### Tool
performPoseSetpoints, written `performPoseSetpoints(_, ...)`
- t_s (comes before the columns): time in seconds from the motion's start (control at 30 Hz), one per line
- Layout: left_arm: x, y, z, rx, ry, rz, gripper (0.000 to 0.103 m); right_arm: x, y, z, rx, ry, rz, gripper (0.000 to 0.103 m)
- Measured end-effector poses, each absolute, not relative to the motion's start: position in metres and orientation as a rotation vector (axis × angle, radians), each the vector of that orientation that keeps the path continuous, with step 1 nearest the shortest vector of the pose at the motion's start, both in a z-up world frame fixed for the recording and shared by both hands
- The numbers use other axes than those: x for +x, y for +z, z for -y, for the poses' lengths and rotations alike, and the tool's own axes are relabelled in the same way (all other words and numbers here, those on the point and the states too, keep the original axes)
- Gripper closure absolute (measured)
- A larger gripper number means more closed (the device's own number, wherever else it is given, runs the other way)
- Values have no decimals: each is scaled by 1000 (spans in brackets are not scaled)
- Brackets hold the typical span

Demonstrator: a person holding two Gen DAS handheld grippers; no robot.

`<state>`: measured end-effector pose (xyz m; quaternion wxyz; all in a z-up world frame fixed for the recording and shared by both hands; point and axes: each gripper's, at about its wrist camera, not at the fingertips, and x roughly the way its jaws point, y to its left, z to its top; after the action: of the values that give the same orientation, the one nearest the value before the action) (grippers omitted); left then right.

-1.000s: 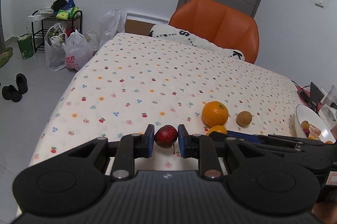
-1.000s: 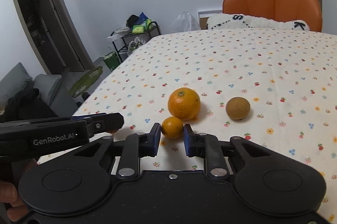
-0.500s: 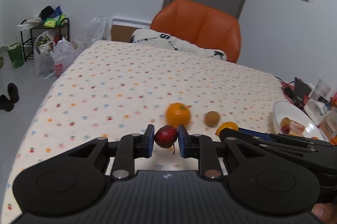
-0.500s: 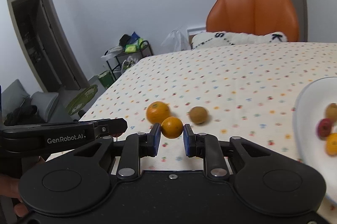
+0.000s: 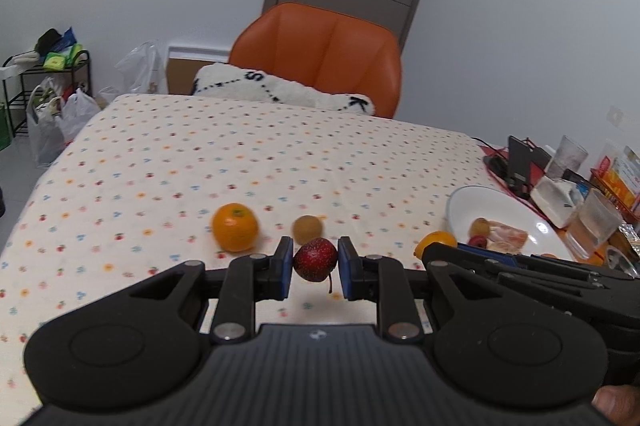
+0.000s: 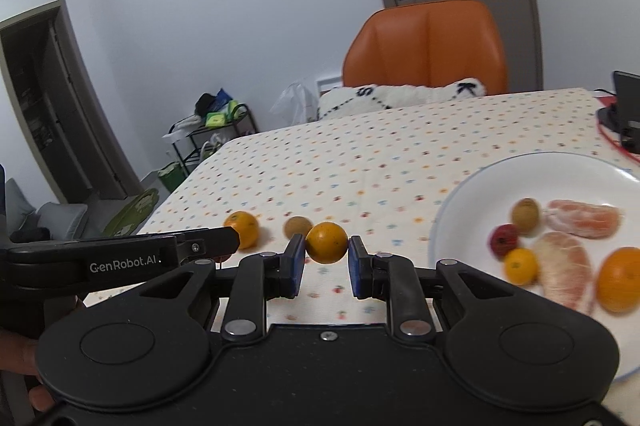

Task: Organize fruits
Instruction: 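Carry the date with the left tool while the right carries the tangerine, both releasing onto the plate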

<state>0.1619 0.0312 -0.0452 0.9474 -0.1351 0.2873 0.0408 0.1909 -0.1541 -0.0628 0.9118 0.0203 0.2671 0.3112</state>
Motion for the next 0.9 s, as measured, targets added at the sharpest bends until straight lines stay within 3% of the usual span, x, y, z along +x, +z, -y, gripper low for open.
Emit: performPoseSetpoints(0.9, 203, -36, 45, -268, -96, -577, 81, 190, -53, 256, 106, 423, -501, 82)
